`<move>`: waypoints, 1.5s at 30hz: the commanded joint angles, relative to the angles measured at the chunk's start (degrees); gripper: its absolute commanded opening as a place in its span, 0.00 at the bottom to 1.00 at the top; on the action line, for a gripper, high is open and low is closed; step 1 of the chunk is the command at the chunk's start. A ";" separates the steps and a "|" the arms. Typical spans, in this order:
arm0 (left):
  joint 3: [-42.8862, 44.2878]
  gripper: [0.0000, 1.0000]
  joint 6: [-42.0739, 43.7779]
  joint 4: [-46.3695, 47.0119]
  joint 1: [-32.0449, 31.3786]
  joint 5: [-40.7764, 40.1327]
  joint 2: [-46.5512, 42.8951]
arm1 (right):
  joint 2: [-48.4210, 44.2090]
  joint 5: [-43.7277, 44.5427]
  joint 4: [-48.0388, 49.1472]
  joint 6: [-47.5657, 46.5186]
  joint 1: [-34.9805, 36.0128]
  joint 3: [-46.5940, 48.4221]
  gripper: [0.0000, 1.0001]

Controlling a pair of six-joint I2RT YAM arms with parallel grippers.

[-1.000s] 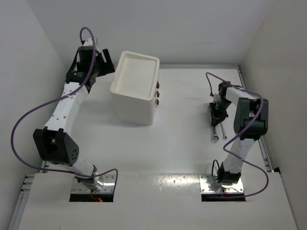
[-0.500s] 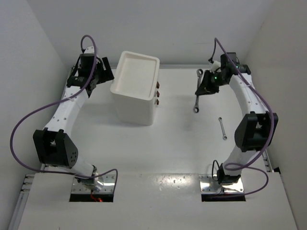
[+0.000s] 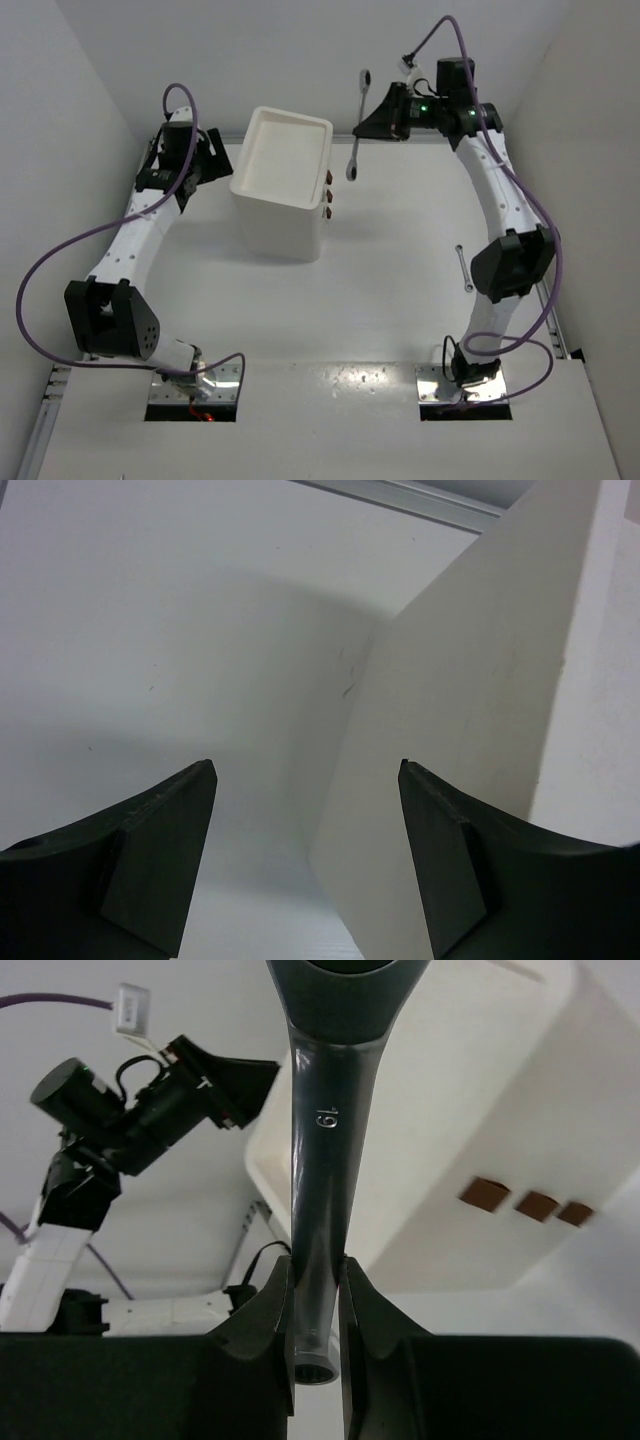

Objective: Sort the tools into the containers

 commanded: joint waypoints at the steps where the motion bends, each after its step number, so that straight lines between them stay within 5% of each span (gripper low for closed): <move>1: -0.63 0.80 0.70 -0.27 0.05 1.21 -2.20 | 3.50 -7.11 9.78 7.05 3.28 4.81 0.00; 10: -0.63 0.80 1.84 -0.27 0.05 1.82 -2.73 | 16.50 -6.14 16.37 10.73 9.35 18.35 0.00; 15: -0.63 0.81 1.84 -0.27 0.58 -2.82 -3.26 | 18.27 -7.19 16.47 10.04 13.12 18.36 0.00; 22: -2.30 0.96 -1.14 -0.80 6.11 -2.67 -3.26 | 20.64 -9.03 14.01 7.58 15.24 17.74 0.00; 32: -4.05 0.96 -1.67 -0.80 7.26 -0.91 -5.45 | 23.80 -5.96 3.46 -4.64 15.24 20.73 0.00; 43: -4.68 0.96 -1.67 -0.80 7.79 0.15 -4.93 | 25.39 -4.03 5.12 -3.50 15.24 22.40 0.00; 44: -4.68 0.96 -1.67 -0.19 7.79 0.15 -4.93 | 25.39 -4.03 6.09 -3.50 15.24 21.79 0.06; 45: -4.68 0.96 -1.67 -0.18 7.79 0.15 -4.93 | 25.91 -4.03 6.62 -2.45 15.24 21.79 0.24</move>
